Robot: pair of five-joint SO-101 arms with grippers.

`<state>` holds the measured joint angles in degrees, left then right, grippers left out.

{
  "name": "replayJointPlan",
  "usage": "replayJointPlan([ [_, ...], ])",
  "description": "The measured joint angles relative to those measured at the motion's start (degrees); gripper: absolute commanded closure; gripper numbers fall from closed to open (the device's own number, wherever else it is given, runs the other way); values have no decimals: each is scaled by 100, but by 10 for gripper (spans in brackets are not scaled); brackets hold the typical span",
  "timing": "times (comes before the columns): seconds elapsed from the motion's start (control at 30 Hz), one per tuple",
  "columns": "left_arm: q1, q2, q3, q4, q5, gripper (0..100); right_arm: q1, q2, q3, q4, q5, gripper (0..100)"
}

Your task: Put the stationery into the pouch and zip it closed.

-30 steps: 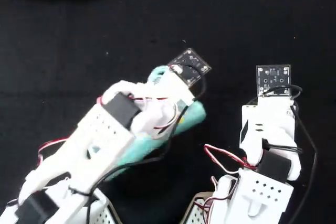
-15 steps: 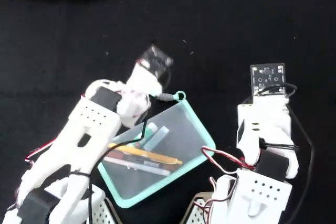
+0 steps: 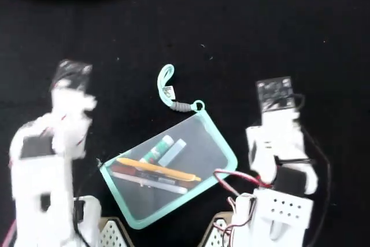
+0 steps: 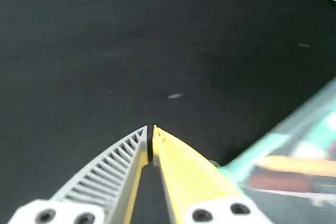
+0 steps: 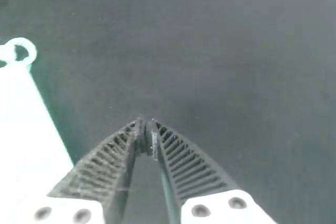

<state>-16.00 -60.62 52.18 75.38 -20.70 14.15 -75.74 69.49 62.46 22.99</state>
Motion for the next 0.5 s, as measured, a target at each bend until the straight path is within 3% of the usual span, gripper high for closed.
replayJointPlan([
  [0.1,-668,-1723,888,88,-387,967,-527,-782,677,-9,-264,985],
  [0.27,-1248,-3965,2268,246,-440,966,-818,-2567,1486,607,-378,984],
  [0.5,-1143,-4229,2673,299,-299,966,-958,-2769,2092,563,-422,984],
])
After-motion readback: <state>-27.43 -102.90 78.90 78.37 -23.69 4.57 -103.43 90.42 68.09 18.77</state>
